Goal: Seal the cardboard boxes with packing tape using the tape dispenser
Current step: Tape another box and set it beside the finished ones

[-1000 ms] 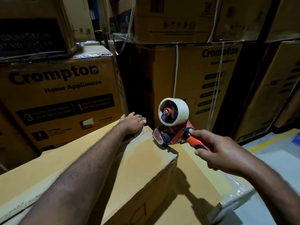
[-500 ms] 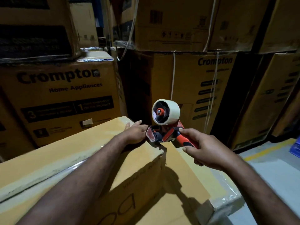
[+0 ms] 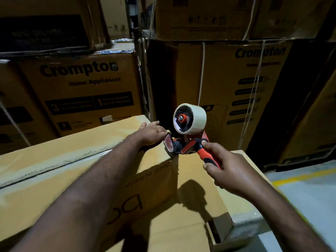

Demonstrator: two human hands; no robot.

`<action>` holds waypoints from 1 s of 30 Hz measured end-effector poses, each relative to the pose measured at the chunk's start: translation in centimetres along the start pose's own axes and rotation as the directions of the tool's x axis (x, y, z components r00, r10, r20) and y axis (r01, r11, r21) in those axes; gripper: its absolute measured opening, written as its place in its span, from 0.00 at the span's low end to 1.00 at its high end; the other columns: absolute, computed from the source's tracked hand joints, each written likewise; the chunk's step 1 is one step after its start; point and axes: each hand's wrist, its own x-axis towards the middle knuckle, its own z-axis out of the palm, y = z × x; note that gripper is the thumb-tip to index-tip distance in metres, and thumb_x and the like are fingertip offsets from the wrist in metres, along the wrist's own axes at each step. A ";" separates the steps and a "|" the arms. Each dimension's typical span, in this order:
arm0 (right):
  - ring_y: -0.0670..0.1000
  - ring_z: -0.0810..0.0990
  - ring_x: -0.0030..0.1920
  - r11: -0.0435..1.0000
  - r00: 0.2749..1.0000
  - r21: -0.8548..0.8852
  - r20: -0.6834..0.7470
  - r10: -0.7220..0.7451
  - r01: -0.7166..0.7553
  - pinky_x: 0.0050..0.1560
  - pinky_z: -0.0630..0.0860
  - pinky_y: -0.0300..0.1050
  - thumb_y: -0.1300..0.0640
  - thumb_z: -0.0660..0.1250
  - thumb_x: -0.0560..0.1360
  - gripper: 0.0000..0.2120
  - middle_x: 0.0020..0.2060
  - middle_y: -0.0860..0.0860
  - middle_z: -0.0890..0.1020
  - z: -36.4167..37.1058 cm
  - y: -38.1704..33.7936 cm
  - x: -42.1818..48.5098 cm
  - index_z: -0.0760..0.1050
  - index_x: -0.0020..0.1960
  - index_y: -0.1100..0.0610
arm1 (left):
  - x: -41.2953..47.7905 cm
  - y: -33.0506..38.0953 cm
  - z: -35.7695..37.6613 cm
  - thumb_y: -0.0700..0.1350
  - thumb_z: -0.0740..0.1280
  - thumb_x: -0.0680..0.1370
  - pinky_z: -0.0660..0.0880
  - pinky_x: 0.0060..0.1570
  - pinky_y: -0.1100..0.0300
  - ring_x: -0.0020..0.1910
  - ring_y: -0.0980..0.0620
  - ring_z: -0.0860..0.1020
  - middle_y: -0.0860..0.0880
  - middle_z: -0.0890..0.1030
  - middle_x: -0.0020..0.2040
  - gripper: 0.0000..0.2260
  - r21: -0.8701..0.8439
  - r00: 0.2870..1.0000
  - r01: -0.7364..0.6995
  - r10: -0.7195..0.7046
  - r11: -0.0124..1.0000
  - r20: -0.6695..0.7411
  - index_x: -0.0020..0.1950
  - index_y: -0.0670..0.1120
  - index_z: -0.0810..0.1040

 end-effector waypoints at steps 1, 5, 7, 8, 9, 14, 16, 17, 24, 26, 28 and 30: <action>0.46 0.81 0.40 1.000 1.000 0.006 -0.004 -0.003 0.003 0.37 0.77 0.40 0.48 0.65 0.78 0.28 0.56 0.50 0.79 -0.2 0.3 -0.5 0.58 0.73 0.32 | -0.1 0.2 0.0 0.54 0.50 0.86 0.41 0.76 0.38 0.81 0.52 0.51 0.55 0.66 0.78 0.20 0.000 1.000 -0.003 0.003 1.000 -0.001 0.73 0.53 0.74; 0.43 0.80 0.38 1.000 1.000 0.018 0.010 0.013 -0.013 0.34 0.74 0.34 0.48 0.65 0.79 0.28 0.53 0.47 0.78 0.1 1.2 -2.4 0.58 0.73 0.31 | -0.1 -0.2 -0.1 0.53 0.51 0.86 0.42 0.76 0.37 0.81 0.52 0.51 0.56 0.69 0.76 0.19 0.007 1.000 -0.025 0.025 1.000 0.008 0.64 0.56 0.80; 0.42 0.80 0.39 0.999 1.000 0.047 0.006 0.019 -0.019 0.36 0.72 0.32 0.48 0.65 0.79 0.28 0.54 0.46 0.78 0.7 1.5 -3.0 0.57 0.73 0.30 | 0.1 -0.4 -0.1 0.53 0.51 0.86 0.42 0.76 0.38 0.81 0.52 0.52 0.57 0.70 0.75 0.19 0.005 0.999 -0.037 0.037 0.999 0.000 0.62 0.57 0.81; 0.42 0.80 0.40 0.998 1.000 0.065 0.002 0.018 -0.018 0.37 0.72 0.33 0.48 0.65 0.79 0.28 0.54 0.46 0.78 0.9 1.6 -3.1 0.57 0.73 0.30 | 0.1 -0.5 0.0 0.53 0.51 0.86 0.42 0.75 0.38 0.81 0.52 0.52 0.57 0.70 0.75 0.19 0.005 0.999 -0.041 0.041 0.999 -0.001 0.61 0.57 0.81; 0.42 0.80 0.40 0.997 1.000 0.074 0.001 0.015 -0.015 0.38 0.72 0.32 0.47 0.65 0.79 0.28 0.54 0.46 0.78 1.1 1.8 -3.3 0.57 0.73 0.30 | 0.1 -0.7 0.0 0.53 0.51 0.86 0.43 0.75 0.38 0.81 0.52 0.52 0.57 0.70 0.75 0.19 0.005 0.999 -0.039 0.039 0.999 0.001 0.61 0.58 0.81; 0.42 0.79 0.40 0.998 1.000 0.062 0.014 0.024 -0.025 0.37 0.72 0.31 0.46 0.65 0.79 0.28 0.51 0.44 0.78 1.3 2.7 -4.4 0.55 0.72 0.29 | 0.0 -0.8 -0.3 0.53 0.51 0.86 0.43 0.75 0.38 0.81 0.52 0.51 0.57 0.69 0.76 0.18 0.017 0.999 -0.030 0.030 0.999 0.024 0.62 0.58 0.81; 0.40 0.78 0.41 0.998 0.999 0.053 0.005 0.032 -0.032 0.37 0.72 0.30 0.46 0.65 0.79 0.29 0.51 0.43 0.78 1.7 3.0 -4.9 0.55 0.72 0.28 | -0.1 -0.7 -0.4 0.53 0.51 0.86 0.44 0.75 0.38 0.81 0.52 0.52 0.57 0.69 0.76 0.19 0.019 0.999 -0.031 0.030 0.999 0.026 0.62 0.58 0.81; 0.39 0.78 0.41 0.999 1.000 0.048 -0.003 0.026 -0.026 0.37 0.72 0.29 0.46 0.65 0.79 0.29 0.50 0.42 0.78 2.1 3.1 -5.2 0.54 0.72 0.28 | -0.1 -0.6 -0.5 0.53 0.51 0.86 0.44 0.75 0.38 0.81 0.51 0.52 0.57 0.70 0.76 0.18 0.021 0.999 -0.029 0.029 0.999 0.026 0.62 0.58 0.81; 0.37 0.76 0.49 0.998 1.000 -0.070 0.004 0.003 -0.003 0.48 0.68 0.25 0.44 0.64 0.78 0.31 0.56 0.36 0.77 4.0 5.5 -8.0 0.51 0.71 0.24 | 0.0 -1.6 -0.9 0.52 0.51 0.86 0.44 0.76 0.38 0.81 0.51 0.52 0.56 0.69 0.76 0.18 0.000 1.000 -0.013 0.013 1.000 0.021 0.62 0.57 0.81; 0.31 0.74 0.56 0.997 0.998 0.028 0.024 0.065 -0.065 0.54 0.65 0.24 0.45 0.64 0.78 0.29 0.63 0.34 0.74 6.2 7.2 -10.0 0.55 0.69 0.22 | 0.3 -2.3 -1.0 0.52 0.51 0.86 0.44 0.76 0.38 0.81 0.51 0.52 0.56 0.69 0.76 0.18 -0.002 1.000 -0.003 0.003 1.000 0.019 0.62 0.57 0.81; 0.23 0.71 0.50 0.983 0.987 0.130 0.111 0.112 -0.127 0.52 0.65 0.20 0.48 0.66 0.78 0.29 0.64 0.35 0.75 8.8 8.9 -11.9 0.58 0.66 0.21 | 0.6 -2.3 -0.8 0.52 0.51 0.86 0.44 0.76 0.39 0.81 0.51 0.52 0.56 0.69 0.76 0.18 0.000 1.000 -0.010 0.010 1.000 0.004 0.61 0.57 0.81; 0.27 0.76 0.42 0.981 0.984 0.131 0.121 0.130 -0.146 0.47 0.73 0.25 0.48 0.70 0.74 0.32 0.55 0.36 0.81 10.3 10.9 -13.1 0.59 0.64 0.18 | 0.6 -1.9 -0.4 0.53 0.51 0.86 0.44 0.76 0.39 0.81 0.52 0.52 0.56 0.70 0.76 0.18 0.000 1.000 -0.013 0.013 1.000 -0.024 0.62 0.57 0.80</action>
